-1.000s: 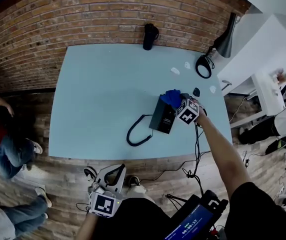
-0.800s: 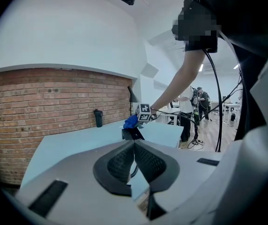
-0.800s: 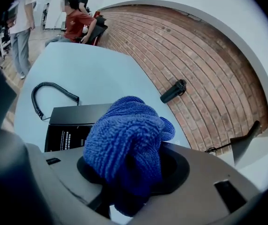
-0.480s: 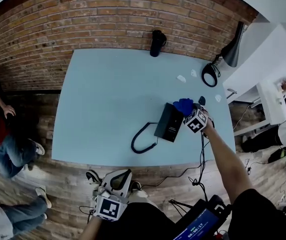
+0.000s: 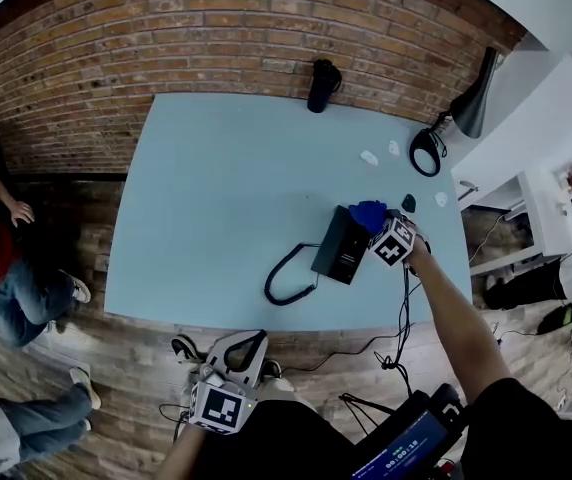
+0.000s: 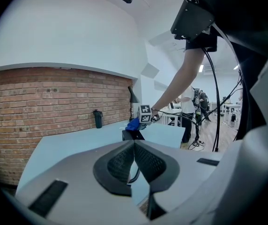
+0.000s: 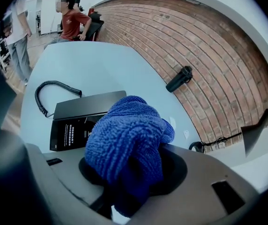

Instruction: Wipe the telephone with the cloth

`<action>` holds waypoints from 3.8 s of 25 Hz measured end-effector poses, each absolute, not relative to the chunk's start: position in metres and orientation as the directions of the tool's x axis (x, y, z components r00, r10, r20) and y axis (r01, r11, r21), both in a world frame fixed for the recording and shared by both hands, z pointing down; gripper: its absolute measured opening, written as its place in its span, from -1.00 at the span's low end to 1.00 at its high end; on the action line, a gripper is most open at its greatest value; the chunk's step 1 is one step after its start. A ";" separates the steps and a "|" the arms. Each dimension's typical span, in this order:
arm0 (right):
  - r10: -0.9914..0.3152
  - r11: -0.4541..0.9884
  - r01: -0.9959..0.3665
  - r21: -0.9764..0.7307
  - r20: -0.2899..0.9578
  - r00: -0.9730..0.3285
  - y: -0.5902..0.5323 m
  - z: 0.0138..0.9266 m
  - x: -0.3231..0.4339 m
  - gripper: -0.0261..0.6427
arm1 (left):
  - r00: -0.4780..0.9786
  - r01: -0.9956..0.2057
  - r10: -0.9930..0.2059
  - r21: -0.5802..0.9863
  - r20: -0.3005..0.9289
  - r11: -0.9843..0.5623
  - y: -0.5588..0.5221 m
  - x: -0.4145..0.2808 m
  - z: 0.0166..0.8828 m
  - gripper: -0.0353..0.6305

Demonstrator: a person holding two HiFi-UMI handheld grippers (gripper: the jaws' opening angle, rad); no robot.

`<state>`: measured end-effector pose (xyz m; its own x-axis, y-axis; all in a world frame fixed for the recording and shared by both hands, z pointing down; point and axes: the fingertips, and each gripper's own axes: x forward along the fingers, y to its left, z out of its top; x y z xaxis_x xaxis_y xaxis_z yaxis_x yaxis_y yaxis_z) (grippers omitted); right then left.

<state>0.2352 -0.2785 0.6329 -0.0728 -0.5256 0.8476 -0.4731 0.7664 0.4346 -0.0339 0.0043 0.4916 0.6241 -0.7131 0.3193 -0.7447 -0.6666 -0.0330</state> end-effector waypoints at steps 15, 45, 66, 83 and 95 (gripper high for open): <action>-0.646 0.670 -0.500 0.549 0.763 -0.028 -0.276 0.630 0.233 -0.40 | 0.630 -0.734 -0.700 -0.037 0.336 -0.678 0.004 -0.032 0.498 -0.85; -0.635 0.682 -0.496 0.538 0.772 -0.037 -0.235 0.649 0.217 -0.41 | 0.643 -0.724 -0.688 -0.028 0.336 -0.690 0.012 -0.032 0.499 -0.85; -0.584 0.741 -0.453 0.496 0.809 -0.070 -0.151 0.693 0.187 -0.39 | 0.655 -0.708 -0.673 -0.033 0.343 -0.705 0.022 -0.026 0.500 -0.85; -0.505 0.773 -0.477 0.419 0.861 -0.062 -0.106 0.715 0.170 -0.35 | 0.647 -0.716 -0.684 -0.039 0.338 -0.697 0.032 -0.030 0.498 -0.85; -0.274 0.769 -0.629 -0.117 0.829 -0.488 -0.012 0.696 0.089 -0.37 | 0.629 -0.739 -0.702 -0.025 0.334 -0.673 0.051 -0.043 0.496 -0.85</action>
<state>0.0893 -0.0119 0.6955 -0.4878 -0.2735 0.8290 -0.6290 0.7686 -0.1166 -0.0431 0.0505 0.4959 0.6286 -0.7023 0.3342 -0.7388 -0.6734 -0.0253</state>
